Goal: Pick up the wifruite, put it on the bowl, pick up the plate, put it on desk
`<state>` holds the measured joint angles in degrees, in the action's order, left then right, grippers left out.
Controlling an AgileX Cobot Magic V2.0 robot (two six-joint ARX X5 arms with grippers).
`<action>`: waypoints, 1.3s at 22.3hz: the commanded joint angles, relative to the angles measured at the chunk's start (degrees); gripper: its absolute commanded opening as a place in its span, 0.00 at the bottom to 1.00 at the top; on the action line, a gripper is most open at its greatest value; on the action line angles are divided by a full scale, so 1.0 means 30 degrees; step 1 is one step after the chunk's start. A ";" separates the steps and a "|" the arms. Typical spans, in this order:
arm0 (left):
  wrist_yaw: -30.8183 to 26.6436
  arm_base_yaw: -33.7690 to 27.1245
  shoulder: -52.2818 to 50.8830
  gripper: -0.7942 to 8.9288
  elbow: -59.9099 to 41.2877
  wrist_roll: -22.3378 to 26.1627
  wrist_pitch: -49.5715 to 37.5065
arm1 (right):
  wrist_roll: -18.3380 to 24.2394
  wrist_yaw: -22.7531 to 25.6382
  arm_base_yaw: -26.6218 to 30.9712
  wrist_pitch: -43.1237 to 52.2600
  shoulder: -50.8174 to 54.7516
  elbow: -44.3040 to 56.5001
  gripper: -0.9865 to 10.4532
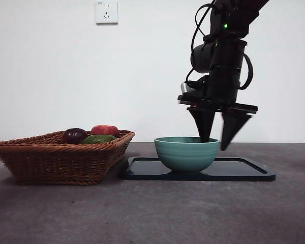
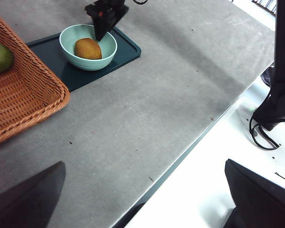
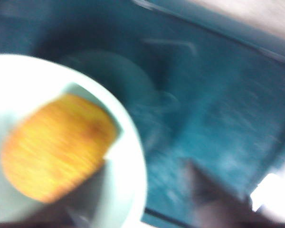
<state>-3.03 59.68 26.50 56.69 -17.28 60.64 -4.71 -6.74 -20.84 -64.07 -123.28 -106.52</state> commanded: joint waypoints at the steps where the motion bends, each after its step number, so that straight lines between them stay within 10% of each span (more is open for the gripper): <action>1: -0.0029 0.0219 0.0029 0.66 0.0233 0.0036 -0.0204 | 0.0197 0.0423 0.0022 -0.0474 0.0204 -0.1115 0.44; 14: -0.0029 0.0219 0.0029 0.66 0.0233 0.0488 -0.2098 | 0.0211 0.2324 -0.0918 -0.5603 1.0112 -0.0947 0.57; 29: -0.0029 0.0219 0.0029 0.66 0.0233 0.0466 -0.5377 | -0.2463 0.1923 -0.4029 -0.2331 2.8880 1.4353 0.57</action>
<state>-3.05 59.70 26.50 56.69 -16.38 45.10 -10.74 -0.99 -32.53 -71.72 -36.25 -62.74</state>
